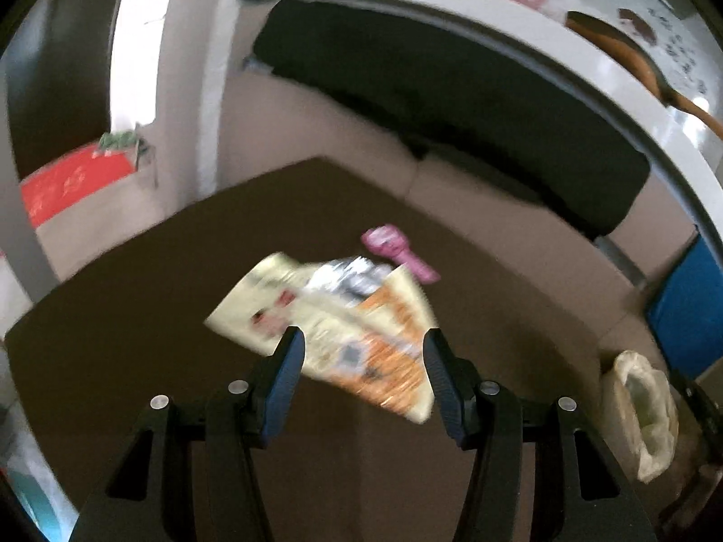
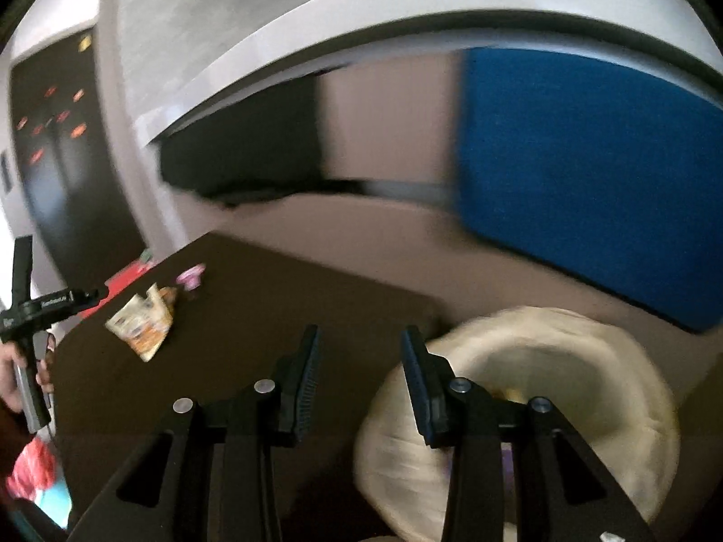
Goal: Collect trash
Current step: 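Return the left gripper to the table and grasp the snack wrappers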
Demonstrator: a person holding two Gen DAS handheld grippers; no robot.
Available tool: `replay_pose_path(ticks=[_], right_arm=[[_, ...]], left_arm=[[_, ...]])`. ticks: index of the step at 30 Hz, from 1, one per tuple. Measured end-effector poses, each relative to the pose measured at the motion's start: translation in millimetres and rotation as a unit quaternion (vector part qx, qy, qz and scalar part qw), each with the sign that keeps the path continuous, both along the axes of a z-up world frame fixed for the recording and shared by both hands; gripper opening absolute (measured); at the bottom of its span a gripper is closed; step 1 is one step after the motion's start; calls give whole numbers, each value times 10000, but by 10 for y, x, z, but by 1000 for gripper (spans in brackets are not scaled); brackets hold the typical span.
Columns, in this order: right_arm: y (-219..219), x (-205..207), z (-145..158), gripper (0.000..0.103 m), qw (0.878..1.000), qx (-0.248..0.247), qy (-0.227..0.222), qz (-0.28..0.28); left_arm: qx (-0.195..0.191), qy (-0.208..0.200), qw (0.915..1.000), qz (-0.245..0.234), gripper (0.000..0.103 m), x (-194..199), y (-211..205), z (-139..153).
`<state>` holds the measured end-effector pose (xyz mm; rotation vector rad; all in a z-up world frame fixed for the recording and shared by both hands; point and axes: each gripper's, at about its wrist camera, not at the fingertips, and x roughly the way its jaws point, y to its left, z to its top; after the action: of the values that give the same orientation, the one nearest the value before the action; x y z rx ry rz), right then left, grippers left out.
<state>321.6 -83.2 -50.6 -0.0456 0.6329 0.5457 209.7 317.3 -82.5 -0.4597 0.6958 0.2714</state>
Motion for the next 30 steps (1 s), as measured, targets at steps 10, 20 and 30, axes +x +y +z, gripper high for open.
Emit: replay_pose_path(ticks=[10, 20, 30], right_arm=[[1762, 258, -236, 35, 9867, -230, 344, 1571], [2158, 715, -390, 35, 9923, -308, 476, 1102], [2015, 857, -523, 35, 9911, -382, 515, 1163]], left_arm=[[-1571, 77, 9875, 53, 55, -80, 459, -448], [-2002, 123, 9759, 860, 53, 361, 672, -661], [-1639, 175, 9838, 706, 7, 711, 708, -665]])
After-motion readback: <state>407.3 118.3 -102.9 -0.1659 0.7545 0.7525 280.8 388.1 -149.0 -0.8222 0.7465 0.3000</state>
